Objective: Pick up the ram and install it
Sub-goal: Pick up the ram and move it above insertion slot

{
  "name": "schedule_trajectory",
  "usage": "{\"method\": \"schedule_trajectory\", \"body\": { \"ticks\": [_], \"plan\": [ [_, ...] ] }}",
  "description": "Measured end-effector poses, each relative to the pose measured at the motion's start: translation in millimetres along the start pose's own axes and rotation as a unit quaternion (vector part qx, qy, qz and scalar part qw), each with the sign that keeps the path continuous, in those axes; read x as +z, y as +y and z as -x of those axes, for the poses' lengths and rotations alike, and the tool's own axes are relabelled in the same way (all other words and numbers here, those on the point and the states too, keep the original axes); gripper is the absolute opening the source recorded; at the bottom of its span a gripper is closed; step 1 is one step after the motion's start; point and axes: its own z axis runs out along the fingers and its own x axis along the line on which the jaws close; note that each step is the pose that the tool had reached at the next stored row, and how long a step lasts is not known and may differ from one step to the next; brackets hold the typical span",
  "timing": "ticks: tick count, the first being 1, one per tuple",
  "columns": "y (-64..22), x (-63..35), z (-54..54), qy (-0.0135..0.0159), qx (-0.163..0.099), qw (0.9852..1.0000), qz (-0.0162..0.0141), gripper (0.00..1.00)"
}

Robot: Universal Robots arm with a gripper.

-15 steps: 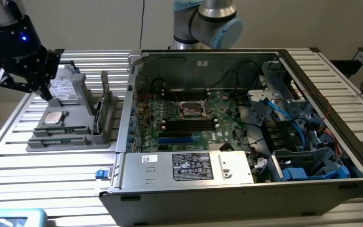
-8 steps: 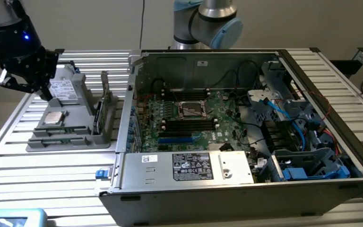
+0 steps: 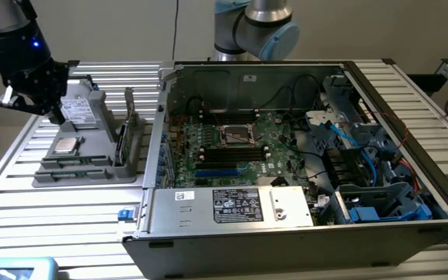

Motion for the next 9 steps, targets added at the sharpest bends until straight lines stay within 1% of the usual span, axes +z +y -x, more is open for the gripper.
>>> {"method": "schedule_trajectory", "body": {
  "ticks": [3, 5, 7, 9],
  "plan": [
    [0.0, 0.1, 0.0, 0.0004, -0.027, 0.9996, -0.0016, 0.11],
    [0.0, 0.0, 0.0, 0.0007, -0.046, 0.9989, -0.0027, 0.11],
    [0.0, 0.0, 0.0, 0.001, -0.064, 0.9979, -0.004, 0.11],
    [0.0, 0.0, 0.0, 0.0013, -0.082, 0.9966, -0.0053, 0.11]
  ]
}}
